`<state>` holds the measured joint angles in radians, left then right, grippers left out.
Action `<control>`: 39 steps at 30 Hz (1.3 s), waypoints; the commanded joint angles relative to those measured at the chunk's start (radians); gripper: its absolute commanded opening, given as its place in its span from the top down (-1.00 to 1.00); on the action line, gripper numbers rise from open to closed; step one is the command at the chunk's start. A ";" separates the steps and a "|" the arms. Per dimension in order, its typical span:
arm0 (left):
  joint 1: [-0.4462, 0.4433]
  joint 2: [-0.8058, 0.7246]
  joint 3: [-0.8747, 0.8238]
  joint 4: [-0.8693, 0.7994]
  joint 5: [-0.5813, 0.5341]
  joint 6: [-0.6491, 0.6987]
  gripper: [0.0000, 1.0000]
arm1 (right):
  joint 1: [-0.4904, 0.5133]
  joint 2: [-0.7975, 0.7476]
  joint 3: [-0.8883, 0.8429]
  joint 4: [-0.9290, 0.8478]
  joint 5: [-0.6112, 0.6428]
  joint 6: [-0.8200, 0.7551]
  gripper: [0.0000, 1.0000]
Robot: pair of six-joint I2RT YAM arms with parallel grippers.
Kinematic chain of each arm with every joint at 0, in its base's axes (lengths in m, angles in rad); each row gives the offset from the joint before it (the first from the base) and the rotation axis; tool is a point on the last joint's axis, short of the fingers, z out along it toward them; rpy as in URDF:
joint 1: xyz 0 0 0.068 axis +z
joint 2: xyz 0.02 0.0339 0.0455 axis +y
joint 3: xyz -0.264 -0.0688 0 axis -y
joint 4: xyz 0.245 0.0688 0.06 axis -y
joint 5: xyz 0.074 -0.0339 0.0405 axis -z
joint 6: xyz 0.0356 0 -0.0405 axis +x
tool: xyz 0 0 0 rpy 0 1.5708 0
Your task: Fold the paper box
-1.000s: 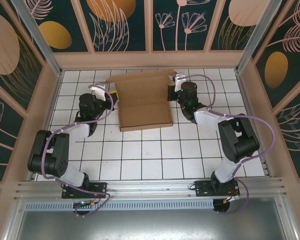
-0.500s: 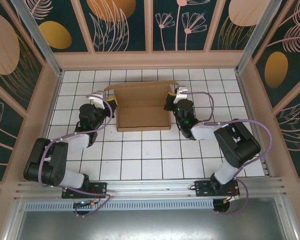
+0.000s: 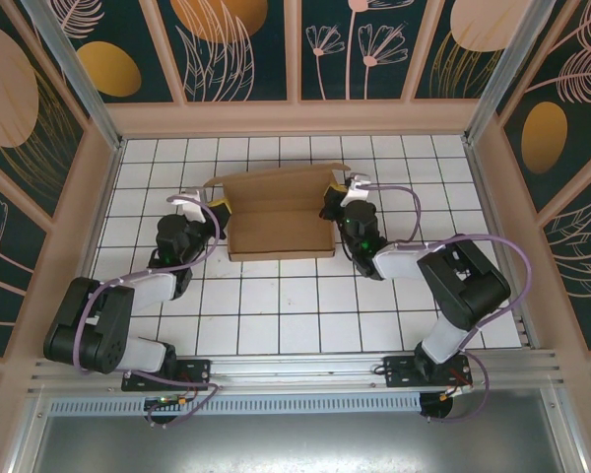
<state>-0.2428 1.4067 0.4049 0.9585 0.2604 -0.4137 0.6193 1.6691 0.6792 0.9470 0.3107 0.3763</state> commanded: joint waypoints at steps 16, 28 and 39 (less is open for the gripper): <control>-0.022 -0.049 -0.074 -0.121 0.013 -0.057 0.94 | 0.125 0.101 -0.075 0.093 0.210 0.099 1.00; -0.086 -0.097 -0.199 -0.098 -0.110 -0.130 0.93 | 0.120 0.145 -0.305 0.385 0.117 0.041 1.00; -0.085 -0.108 -0.239 -0.121 -0.194 -0.130 0.93 | 0.119 0.189 -0.383 0.449 0.076 0.045 1.00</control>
<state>-0.3279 1.2743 0.1940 0.9298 0.1085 -0.5190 0.7296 1.8122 0.3466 1.5322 0.3943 0.4168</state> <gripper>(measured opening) 0.051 0.053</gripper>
